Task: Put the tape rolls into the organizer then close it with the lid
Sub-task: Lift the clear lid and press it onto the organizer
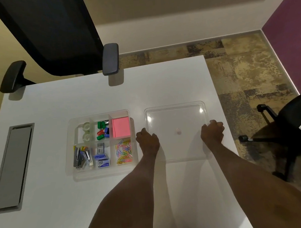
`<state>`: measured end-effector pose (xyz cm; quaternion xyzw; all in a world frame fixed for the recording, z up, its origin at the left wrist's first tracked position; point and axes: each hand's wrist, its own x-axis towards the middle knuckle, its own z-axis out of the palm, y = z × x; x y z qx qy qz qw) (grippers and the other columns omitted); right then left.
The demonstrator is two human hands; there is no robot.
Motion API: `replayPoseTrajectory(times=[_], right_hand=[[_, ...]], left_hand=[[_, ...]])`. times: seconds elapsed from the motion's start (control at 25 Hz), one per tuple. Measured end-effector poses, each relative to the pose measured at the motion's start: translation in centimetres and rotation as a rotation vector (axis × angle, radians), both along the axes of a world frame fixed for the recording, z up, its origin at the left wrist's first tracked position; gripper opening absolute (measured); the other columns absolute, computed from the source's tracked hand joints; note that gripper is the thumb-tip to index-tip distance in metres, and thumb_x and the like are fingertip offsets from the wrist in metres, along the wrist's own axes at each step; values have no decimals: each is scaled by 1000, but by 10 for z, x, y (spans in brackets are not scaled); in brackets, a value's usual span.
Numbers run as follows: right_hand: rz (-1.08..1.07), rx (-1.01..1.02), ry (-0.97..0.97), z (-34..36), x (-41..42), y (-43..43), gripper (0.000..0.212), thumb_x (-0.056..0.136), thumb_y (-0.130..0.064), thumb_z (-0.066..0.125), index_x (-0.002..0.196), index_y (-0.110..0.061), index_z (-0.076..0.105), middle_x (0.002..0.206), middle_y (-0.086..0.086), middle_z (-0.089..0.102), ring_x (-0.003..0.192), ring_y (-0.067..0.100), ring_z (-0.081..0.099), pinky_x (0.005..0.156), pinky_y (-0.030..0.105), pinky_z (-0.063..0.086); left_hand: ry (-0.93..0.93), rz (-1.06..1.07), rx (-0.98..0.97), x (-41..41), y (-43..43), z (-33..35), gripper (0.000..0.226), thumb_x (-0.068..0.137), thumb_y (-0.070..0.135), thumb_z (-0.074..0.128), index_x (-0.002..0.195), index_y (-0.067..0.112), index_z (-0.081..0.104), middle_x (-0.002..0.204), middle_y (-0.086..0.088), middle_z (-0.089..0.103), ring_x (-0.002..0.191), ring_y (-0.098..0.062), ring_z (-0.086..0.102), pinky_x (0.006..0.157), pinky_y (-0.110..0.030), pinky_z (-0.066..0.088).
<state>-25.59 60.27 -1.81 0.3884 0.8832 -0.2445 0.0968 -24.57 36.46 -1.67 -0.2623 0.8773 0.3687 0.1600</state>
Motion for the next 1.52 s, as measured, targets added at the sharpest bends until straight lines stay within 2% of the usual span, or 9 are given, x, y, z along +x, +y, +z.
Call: replayPoseTrajectory(times=[0.16, 0.28, 0.52, 0.84, 0.96, 1.12, 1.24, 1.4, 1.52], right_hand=[[-24, 10, 106, 22, 1, -4, 32, 101, -13, 51, 131, -4, 56, 135, 21, 48, 126, 38, 48, 101, 49, 47], [-50, 28, 169, 43, 4, -8, 27, 99, -4, 52, 125, -5, 58, 131, 22, 50, 122, 39, 51, 95, 47, 51], [-39, -27, 312, 78, 16, -37, 28, 91, 9, 43, 107, -8, 60, 110, 21, 62, 103, 40, 60, 75, 36, 42], [116, -71, 420, 116, 28, -110, 19, 94, 4, 45, 96, -7, 61, 94, 16, 69, 85, 36, 63, 68, 38, 51], [128, -131, 497, 133, 28, -142, 16, 98, -1, 48, 96, -9, 61, 90, 15, 71, 81, 35, 66, 64, 34, 50], [163, -207, 590, 153, 32, -177, 24, 95, 5, 43, 95, -12, 60, 85, 13, 74, 77, 31, 70, 65, 39, 59], [195, -350, 684, 163, 37, -199, 19, 99, 1, 45, 97, -7, 62, 88, 17, 75, 77, 32, 73, 68, 43, 62], [228, -528, 753, 174, 41, -227, 18, 98, 8, 45, 107, 6, 60, 100, 26, 73, 87, 39, 73, 81, 45, 61], [100, -751, 743, 177, 39, -241, 16, 100, 4, 47, 112, 8, 57, 105, 31, 72, 88, 41, 72, 90, 53, 59]], left_hand=[[148, 38, -29, 10, -6, 17, 44, 103, 7, 53, 146, -3, 51, 140, -26, 55, 138, -36, 47, 119, -39, 35], [294, 102, 6, 15, -16, 38, 41, 102, -3, 48, 141, -2, 59, 134, -26, 60, 129, -37, 56, 111, -36, 42], [477, 147, 11, 20, -51, 83, 39, 103, -5, 47, 139, -1, 62, 129, -23, 69, 123, -35, 64, 109, -38, 48], [505, 229, -74, 34, -144, 123, 23, 95, -3, 57, 106, -1, 76, 100, -19, 77, 99, -34, 70, 86, -38, 52], [561, 221, -24, 39, -184, 138, 24, 94, -1, 59, 110, -1, 77, 104, -16, 78, 101, -31, 71, 92, -33, 51], [588, 136, 33, 40, -239, 154, 26, 95, 3, 66, 119, 0, 77, 115, -20, 78, 104, -33, 76, 105, -36, 55], [637, 171, 136, 42, -273, 165, 25, 96, 1, 67, 119, -2, 76, 111, -22, 78, 90, -38, 78, 93, -49, 63], [630, 286, 386, 42, -314, 173, 24, 94, -1, 70, 116, -7, 75, 104, -25, 78, 93, -43, 76, 93, -50, 63], [589, 301, 578, 44, -342, 173, 25, 94, -5, 69, 117, -13, 71, 112, -28, 74, 100, -42, 73, 100, -49, 58]])
